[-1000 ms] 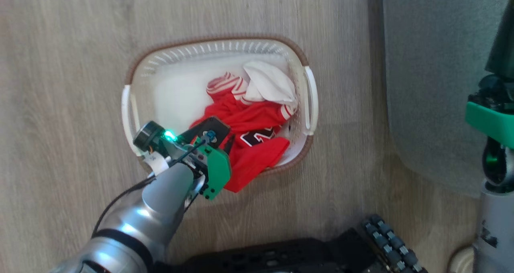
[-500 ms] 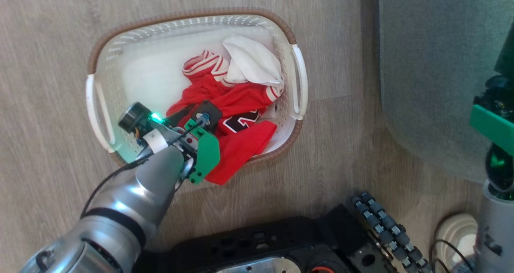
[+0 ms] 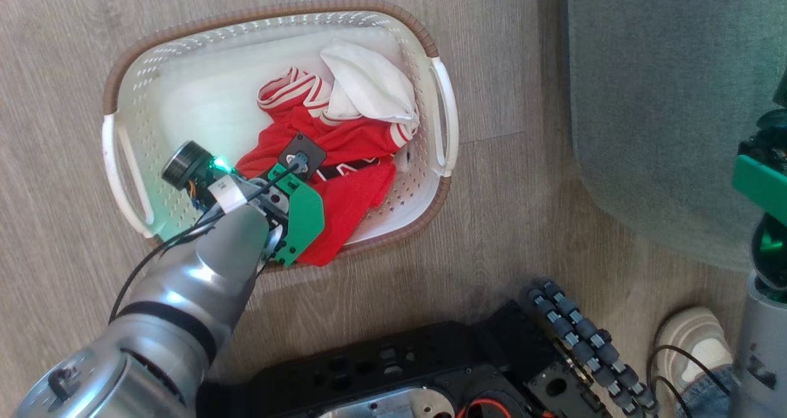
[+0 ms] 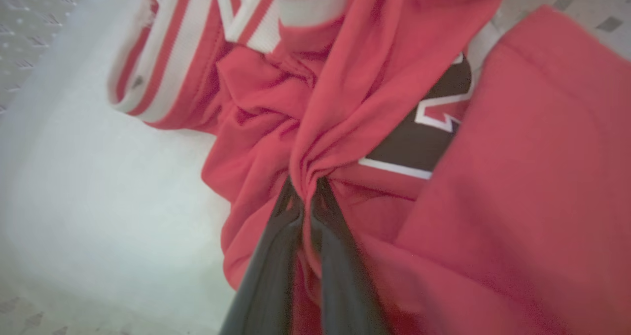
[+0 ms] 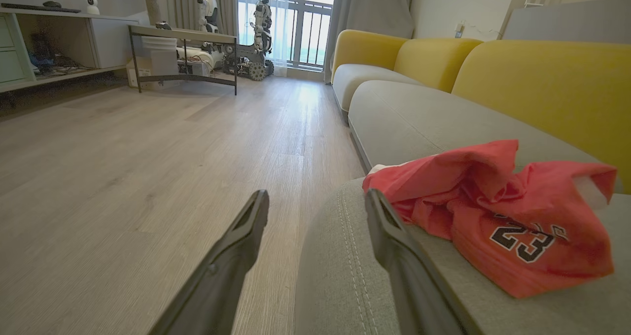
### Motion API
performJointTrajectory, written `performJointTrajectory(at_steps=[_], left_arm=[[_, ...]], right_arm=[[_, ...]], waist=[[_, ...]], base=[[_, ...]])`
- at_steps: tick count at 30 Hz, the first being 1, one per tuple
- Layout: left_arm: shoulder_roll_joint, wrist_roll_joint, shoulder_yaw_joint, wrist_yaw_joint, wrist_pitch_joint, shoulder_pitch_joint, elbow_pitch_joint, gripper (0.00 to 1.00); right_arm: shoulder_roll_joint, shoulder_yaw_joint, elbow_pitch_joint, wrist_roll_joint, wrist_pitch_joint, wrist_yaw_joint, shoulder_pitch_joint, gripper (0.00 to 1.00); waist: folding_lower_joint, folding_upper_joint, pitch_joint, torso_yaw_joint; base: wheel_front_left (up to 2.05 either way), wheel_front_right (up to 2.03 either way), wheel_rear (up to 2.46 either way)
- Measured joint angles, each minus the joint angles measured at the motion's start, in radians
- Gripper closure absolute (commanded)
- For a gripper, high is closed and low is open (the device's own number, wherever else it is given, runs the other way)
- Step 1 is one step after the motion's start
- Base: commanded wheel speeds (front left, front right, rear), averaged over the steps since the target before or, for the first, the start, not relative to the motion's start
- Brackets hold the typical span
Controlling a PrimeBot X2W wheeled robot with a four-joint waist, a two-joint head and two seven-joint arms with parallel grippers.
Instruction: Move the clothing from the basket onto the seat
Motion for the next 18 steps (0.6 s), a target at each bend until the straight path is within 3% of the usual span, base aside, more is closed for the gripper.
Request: performJointTrajectory(at_steps=[1,9,18], left_arm=[[0.000,-0.002,0.000,0.000,0.000,-0.003,0.001,1.00],[0.000,-0.040,0.008,0.001,-0.053,0.000,0.008,1.00],[0.000,-0.085,0.013,0.007,-0.150,0.050,-0.026,1.00]], right_arm=[[0.000,-0.001,0.001,0.000,0.000,0.000,0.000,0.00],[0.000,-0.002,0.054,-0.003,0.000,0.000,0.000,0.00],[0.000,0.053,0.198,-0.010,0.000,0.000,0.002,0.00]], waist=[[0.0000,0.0000,-0.001,0.000],[0.0000,0.0000,-0.053,0.006],[0.0000,0.0000,-0.206,0.027]], base=[[0.00,0.00,0.00],[0.00,0.00,0.00],[0.00,0.00,0.00]])
